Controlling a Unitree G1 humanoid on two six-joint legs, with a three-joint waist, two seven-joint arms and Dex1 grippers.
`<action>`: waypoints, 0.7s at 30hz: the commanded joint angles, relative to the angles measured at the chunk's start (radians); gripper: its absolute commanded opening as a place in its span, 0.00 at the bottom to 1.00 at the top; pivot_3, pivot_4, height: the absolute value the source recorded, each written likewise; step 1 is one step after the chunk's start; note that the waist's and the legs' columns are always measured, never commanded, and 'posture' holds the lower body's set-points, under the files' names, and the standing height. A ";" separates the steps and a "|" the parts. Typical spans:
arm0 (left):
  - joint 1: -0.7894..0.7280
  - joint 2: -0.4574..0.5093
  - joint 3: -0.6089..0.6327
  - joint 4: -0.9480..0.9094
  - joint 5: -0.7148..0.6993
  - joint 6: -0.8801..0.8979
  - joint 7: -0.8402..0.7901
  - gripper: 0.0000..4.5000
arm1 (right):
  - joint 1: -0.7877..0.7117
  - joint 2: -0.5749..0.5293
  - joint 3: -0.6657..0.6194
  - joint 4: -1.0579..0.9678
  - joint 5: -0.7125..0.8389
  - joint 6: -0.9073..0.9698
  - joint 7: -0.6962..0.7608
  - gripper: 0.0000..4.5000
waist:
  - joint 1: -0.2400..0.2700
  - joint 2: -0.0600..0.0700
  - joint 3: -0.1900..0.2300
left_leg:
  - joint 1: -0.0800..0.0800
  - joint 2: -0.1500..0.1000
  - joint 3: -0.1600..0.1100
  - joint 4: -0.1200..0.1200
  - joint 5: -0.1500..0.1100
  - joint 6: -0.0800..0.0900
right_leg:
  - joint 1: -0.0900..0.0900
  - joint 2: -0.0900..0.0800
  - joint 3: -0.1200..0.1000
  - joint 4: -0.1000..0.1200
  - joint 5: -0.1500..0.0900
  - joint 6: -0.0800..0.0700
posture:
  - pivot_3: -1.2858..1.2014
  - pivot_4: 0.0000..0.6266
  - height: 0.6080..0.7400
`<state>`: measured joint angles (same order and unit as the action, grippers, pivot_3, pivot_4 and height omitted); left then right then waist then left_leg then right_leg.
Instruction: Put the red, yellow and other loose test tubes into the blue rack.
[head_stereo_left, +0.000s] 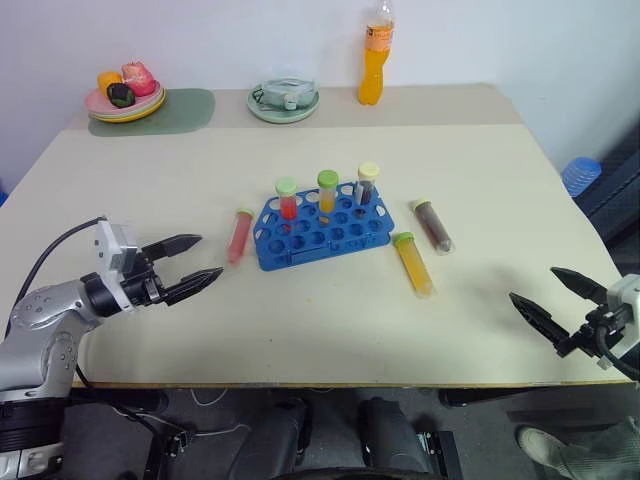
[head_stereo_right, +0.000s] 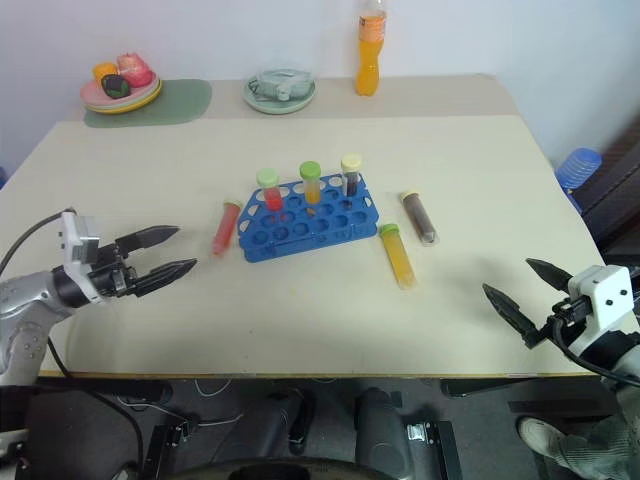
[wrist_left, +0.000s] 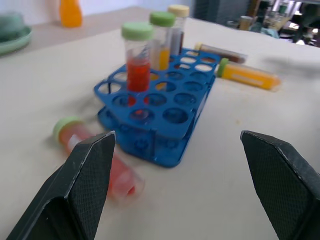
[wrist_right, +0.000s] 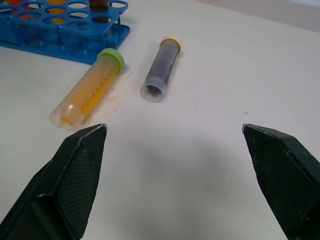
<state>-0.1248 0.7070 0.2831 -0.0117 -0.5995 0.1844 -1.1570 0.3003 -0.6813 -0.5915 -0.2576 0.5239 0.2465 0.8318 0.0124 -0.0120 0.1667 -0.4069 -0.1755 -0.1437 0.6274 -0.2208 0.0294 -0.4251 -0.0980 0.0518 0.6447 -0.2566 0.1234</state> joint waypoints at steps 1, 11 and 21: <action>-0.044 -0.023 -0.013 0.027 0.018 -0.091 -0.039 0.91 | -0.062 -0.028 0.023 -0.018 -0.025 0.050 -0.070 1.00 | 0.000 0.000 0.000 | 0.000 0.000 0.000 0.000 0.000 0.000 | 0.000 0.000 0.000 0.000 0.000 0.000 | 0.52 0.24 1.00; -0.122 -0.054 -0.165 0.027 0.075 -0.114 -0.121 0.91 | -0.673 -0.159 0.371 0.153 -0.163 0.555 -0.293 1.00 | -0.002 0.001 0.001 | -0.001 0.001 0.002 0.000 0.000 0.000 | -0.003 -0.001 0.000 0.001 0.001 -0.001 | 0.52 0.24 1.00; -0.154 -0.050 -0.210 0.042 0.081 -0.097 -0.172 0.91 | -1.356 -0.092 0.804 0.702 -0.257 1.005 -0.155 1.00 | -0.002 0.001 0.002 | -0.004 0.001 0.001 -0.002 0.001 0.002 | -0.005 -0.001 -0.002 -0.002 0.003 0.002 | 0.52 0.24 1.00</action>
<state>-0.2747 0.6486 0.0662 0.0491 -0.5125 0.0877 -1.3196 -1.0179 -0.7734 0.1940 0.3863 0.2949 1.2410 0.6586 0.0105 -0.0106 0.1686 -0.4105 -0.1747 -0.1421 0.6262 -0.2201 0.0312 -0.4299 -0.0985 0.0501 0.6426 -0.2532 0.1253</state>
